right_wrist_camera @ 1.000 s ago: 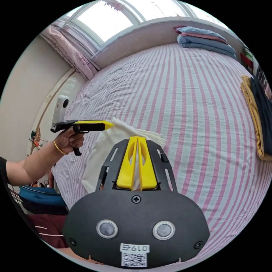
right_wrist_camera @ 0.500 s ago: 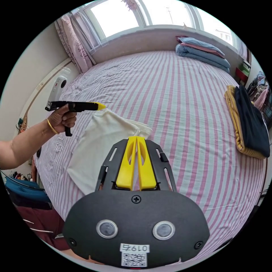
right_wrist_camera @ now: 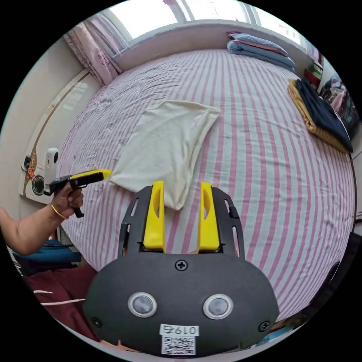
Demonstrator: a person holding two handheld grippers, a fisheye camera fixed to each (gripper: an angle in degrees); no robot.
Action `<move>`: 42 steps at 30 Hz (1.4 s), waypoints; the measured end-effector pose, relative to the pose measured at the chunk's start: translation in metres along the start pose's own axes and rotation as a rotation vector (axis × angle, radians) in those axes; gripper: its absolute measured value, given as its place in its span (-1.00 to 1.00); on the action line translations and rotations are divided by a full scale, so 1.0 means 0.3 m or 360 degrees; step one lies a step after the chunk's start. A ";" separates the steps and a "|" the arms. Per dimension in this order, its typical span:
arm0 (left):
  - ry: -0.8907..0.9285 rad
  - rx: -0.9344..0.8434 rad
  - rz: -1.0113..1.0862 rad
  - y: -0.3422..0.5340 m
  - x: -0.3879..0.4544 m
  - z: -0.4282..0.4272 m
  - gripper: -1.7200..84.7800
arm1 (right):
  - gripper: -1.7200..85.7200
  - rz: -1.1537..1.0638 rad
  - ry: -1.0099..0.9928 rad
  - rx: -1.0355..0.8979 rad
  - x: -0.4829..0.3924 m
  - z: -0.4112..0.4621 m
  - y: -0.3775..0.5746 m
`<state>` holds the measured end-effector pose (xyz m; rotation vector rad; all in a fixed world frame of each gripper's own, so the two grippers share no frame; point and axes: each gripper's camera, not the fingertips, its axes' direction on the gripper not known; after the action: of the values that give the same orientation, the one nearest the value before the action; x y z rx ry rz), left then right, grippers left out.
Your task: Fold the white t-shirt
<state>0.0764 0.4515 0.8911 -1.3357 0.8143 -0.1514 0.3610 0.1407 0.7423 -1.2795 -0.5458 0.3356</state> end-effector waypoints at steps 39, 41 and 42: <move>-0.0194 -0.0177 0.0360 0.498 0.388 0.000 -0.94 | -0.98 -0.0456 0.0408 0.0022 -0.694 0.401 0.407; -0.0056 -0.0188 0.0337 0.542 0.388 -0.004 -0.94 | -0.98 -0.0394 0.0395 0.0015 -0.725 0.428 0.423; -0.0079 -0.0186 0.0332 0.547 0.388 -0.006 -0.94 | -0.98 -0.0374 0.0404 -0.0014 -0.744 0.455 0.422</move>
<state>0.1027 0.4315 0.6927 -1.3491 0.9257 0.0947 0.1077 0.1672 0.6019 -1.2297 -0.4742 -0.0257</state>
